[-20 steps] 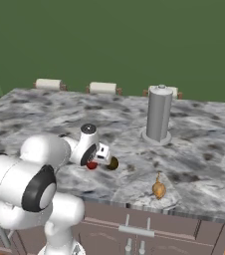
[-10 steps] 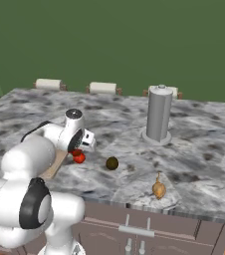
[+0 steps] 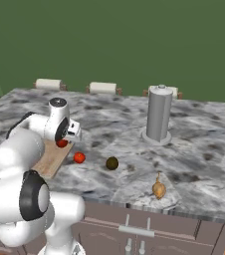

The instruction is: Place the avocado, onion, tomato, and bell pepper on the cutting board.

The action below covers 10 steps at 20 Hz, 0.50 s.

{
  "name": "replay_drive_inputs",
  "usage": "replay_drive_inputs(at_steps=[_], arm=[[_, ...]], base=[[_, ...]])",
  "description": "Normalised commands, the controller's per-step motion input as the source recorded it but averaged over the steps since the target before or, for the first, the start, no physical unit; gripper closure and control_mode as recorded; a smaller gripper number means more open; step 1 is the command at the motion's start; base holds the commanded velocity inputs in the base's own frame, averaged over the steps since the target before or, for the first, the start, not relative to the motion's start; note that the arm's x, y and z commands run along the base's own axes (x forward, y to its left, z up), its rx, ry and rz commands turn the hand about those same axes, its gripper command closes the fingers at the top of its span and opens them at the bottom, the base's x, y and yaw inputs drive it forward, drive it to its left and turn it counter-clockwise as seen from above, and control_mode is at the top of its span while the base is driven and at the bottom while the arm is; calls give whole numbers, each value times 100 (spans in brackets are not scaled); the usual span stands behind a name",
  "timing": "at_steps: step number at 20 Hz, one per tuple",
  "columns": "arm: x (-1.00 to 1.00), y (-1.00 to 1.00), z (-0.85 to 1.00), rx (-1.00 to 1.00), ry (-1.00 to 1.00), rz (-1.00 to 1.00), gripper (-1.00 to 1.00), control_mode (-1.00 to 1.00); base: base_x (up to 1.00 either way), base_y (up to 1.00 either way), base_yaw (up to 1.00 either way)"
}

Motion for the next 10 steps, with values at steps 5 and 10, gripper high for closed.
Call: replay_drive_inputs(at_steps=[5,10], arm=[[20,40,0,0,16,4,100,-100],[31,62,0,0,20,2,100,-100]], base=[[0,0,0],[0,0,0]])
